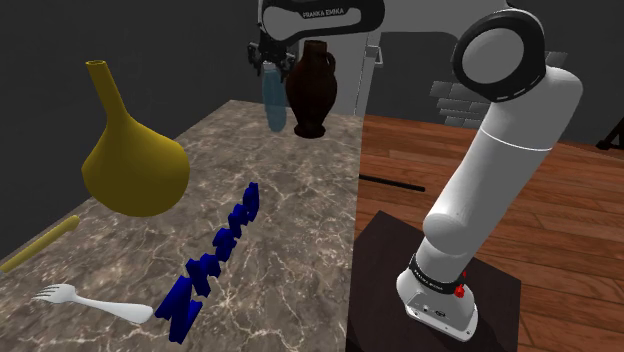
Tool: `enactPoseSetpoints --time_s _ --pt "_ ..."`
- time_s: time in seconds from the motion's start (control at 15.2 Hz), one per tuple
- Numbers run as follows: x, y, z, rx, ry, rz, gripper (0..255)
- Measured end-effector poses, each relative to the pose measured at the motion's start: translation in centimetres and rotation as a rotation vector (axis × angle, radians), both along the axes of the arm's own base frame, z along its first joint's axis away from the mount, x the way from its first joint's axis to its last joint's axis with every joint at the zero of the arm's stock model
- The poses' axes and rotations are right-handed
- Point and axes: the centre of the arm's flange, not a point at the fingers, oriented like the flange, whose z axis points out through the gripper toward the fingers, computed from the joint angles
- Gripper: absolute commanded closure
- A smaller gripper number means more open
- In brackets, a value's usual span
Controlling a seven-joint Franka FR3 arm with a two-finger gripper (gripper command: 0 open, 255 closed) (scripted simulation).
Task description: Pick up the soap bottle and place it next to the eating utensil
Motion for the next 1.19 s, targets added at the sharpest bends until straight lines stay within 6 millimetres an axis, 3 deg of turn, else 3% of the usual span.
enactPoseSetpoints --time_s 0.33,0.59,1.19 --pt "-0.7 -0.9 0.1 0.002 -0.023 0.009 255" --pt "-0.2 0.2 -0.5 0.004 -0.028 0.007 255" --pt "-0.5 -0.5 1.9 0.0 0.104 -0.032 255"
